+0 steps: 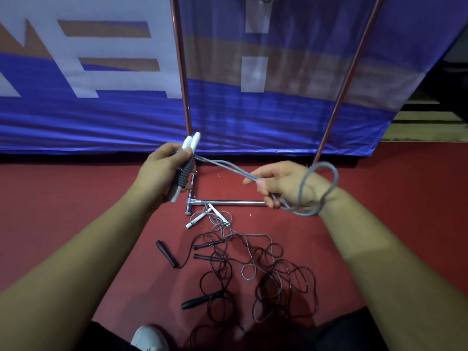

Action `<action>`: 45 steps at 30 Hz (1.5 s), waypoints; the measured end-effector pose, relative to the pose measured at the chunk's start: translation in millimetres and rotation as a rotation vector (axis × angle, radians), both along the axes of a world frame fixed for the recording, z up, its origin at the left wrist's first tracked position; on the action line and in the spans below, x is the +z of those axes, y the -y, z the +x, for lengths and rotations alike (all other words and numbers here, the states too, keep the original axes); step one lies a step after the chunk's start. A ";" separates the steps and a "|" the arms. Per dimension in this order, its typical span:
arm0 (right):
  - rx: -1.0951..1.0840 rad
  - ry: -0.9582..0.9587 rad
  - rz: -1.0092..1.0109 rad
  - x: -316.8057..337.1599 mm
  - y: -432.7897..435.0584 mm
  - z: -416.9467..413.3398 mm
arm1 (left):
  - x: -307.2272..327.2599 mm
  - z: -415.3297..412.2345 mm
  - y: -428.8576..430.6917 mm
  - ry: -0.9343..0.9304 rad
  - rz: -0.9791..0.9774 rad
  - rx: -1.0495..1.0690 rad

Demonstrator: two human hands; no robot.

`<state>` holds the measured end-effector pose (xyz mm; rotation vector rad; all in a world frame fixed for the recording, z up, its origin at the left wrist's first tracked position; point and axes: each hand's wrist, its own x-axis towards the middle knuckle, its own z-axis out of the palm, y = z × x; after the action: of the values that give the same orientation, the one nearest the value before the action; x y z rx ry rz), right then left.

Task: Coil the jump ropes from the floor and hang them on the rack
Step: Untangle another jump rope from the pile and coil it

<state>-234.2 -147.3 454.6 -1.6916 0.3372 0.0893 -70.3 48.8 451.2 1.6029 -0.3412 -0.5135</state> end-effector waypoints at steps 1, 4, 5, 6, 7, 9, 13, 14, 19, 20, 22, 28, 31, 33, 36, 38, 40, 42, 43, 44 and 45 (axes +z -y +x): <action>-0.048 0.022 0.049 0.4 1.0 0.5 | -2.7 3.4 -1.1 0.069 0.050 -0.008; -0.067 0.040 0.038 -0.3 -0.6 0.1 | -9.3 10.0 -2.9 0.257 0.185 -0.019; -0.033 0.037 0.011 0.3 -4.1 -0.4 | -10.4 11.5 -3.7 0.401 0.310 -0.022; 0.007 0.035 -0.013 1.5 -9.4 -0.9 | -12.5 12.2 -4.7 0.559 0.466 -0.036; 0.040 0.038 -0.037 3.6 -15.9 -1.3 | -13.5 10.4 -5.2 0.695 0.608 -0.052; 0.072 0.070 -0.112 9.1 -29.0 -1.5 | -14.7 2.1 -3.3 0.867 0.791 -0.079; 0.064 0.175 -0.324 15.8 -39.0 -0.7 | -20.7 -14.4 5.2 1.019 0.980 -0.209; 0.045 0.192 -0.351 16.0 -38.9 0.2 | -23.1 -18.9 6.1 1.040 1.014 -0.239; -0.062 0.245 -0.386 14.6 -33.9 1.0 | -29.5 -51.8 12.0 1.059 1.035 -0.451; -0.082 0.254 -0.402 15.1 -32.3 0.9 | -28.8 -55.0 13.6 1.030 1.031 -0.487; -0.128 0.268 -0.405 13.9 -27.9 2.2 | -26.5 -57.9 15.3 1.038 1.003 -0.516; -0.299 0.283 -0.184 4.0 -0.1 6.5 | -8.3 -51.2 2.9 0.617 0.472 -0.753; -0.244 0.239 -0.130 -0.8 8.6 5.0 | 1.2 -46.5 -3.0 0.185 0.027 -0.676; -0.167 0.225 -0.126 -3.2 5.3 6.2 | 3.2 -41.9 -0.2 0.052 -0.140 -0.534; -0.049 0.223 -0.169 -2.4 -11.6 9.4 | 4.1 -30.2 4.4 -0.115 -0.296 -0.311; 0.043 0.228 -0.271 -1.9 -24.9 9.3 | 5.1 -21.1 3.1 -0.205 -0.385 -0.232; 0.079 0.243 -0.362 -3.5 -32.3 8.2 | 7.6 -12.8 -1.0 -0.237 -0.394 -0.219; 0.037 0.264 -0.471 -4.7 -32.7 7.8 | 10.8 -8.6 -5.0 -0.253 -0.348 -0.229; 0.006 0.278 -0.560 -4.9 -32.1 7.8 | 12.3 -7.6 -6.4 -0.268 -0.329 -0.230; -0.027 0.293 -0.657 -5.9 -31.4 8.2 | 14.0 -7.7 -7.2 -0.285 -0.318 -0.229; -0.056 0.309 -0.741 -6.8 -31.2 8.1 | 15.3 -7.7 -7.9 -0.295 -0.309 -0.225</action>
<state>-226.1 -116.1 447.9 -2.3826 0.1890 -0.3803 -78.0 56.7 466.6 1.1768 -0.3593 -0.8183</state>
